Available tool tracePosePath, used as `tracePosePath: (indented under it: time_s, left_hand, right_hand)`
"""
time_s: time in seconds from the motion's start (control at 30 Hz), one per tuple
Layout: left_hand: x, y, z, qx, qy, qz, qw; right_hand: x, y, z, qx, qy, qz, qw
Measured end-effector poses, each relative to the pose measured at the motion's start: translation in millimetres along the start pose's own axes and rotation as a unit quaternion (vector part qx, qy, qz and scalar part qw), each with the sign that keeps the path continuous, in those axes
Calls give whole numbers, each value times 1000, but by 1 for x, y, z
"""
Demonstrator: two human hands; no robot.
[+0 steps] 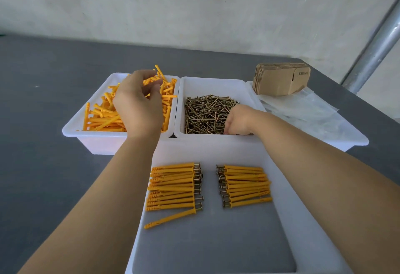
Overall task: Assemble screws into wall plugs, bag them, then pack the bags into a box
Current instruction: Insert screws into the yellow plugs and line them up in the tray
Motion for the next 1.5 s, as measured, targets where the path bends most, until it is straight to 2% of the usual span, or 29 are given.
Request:
tracePosePath:
  time_s: [0.07,0.13,0.23,0.3,0.4,0.57,0.63,0.7,0.77,0.87,0.93,1.0,1.1,1.13,1.23,1.3,1.4,1.5]
  left_hand:
    - [1,-1,1,-8,-69,74,995]
    - [0,-1,2,-10,-133,149,980]
    - [-2,-1,2,-12,-191,254,948]
    - [-3,2,4,7,-211,282,936]
    - [-2,11,9,69,-240,261,932]
    - [6,22,21,183,-337,188,904]
    - [7,25,26,217,-333,182,899]
    - [3,27,30,257,-296,169,904]
    - [-4,32,35,314,-266,173,895]
    - [-15,39,49,428,-197,157,868]
    - [-23,40,52,470,-140,125,862]
    - [-30,45,51,485,-152,121,852]
    - [-38,51,53,509,-261,147,807]
    - [-38,52,55,516,-258,154,802]
    - [-36,45,61,517,-199,158,817]
    - [-35,43,64,515,-194,167,818]
    - [-37,42,69,548,-198,179,793]
    - [-38,42,75,589,-217,163,761]
  right_hand:
    - [-1,-1,0,-22,-20,-2,1000]
    - [-6,-6,3,-85,-25,-38,995]
    - [-16,-11,9,-185,-17,-193,963]
    - [-21,-7,14,-185,-10,-373,909]
    - [-20,3,20,-136,-16,-607,783]
    - [-18,11,21,-114,-55,-749,650]
    - [-18,12,23,-107,-70,-772,622]
    - [-20,14,24,-97,-74,-783,610]
    - [-21,15,26,-80,-77,-794,598]
    - [-23,17,27,-48,-75,-789,607]
    - [-24,19,26,-38,-70,-783,617]
    - [-25,20,25,-40,-68,-780,620]
    - [-27,21,23,-38,-71,-780,621]
    - [-27,21,24,-32,-74,-779,622]
    - [-28,22,25,-26,-84,-773,628]
    - [-28,22,25,-32,-95,-779,619]
    - [-31,21,23,-45,-91,-802,589]
    - [-34,23,23,-61,-86,-805,584]
Point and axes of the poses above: each hand's wrist, its own z-axis away from the middle knuckle, its own y-axis out of the palm, x = y × z, the point moved 2 cm from there along -z, towards the middle knuckle, and after that the axes turned 2 degrees about -z, right-handed, at the moved point
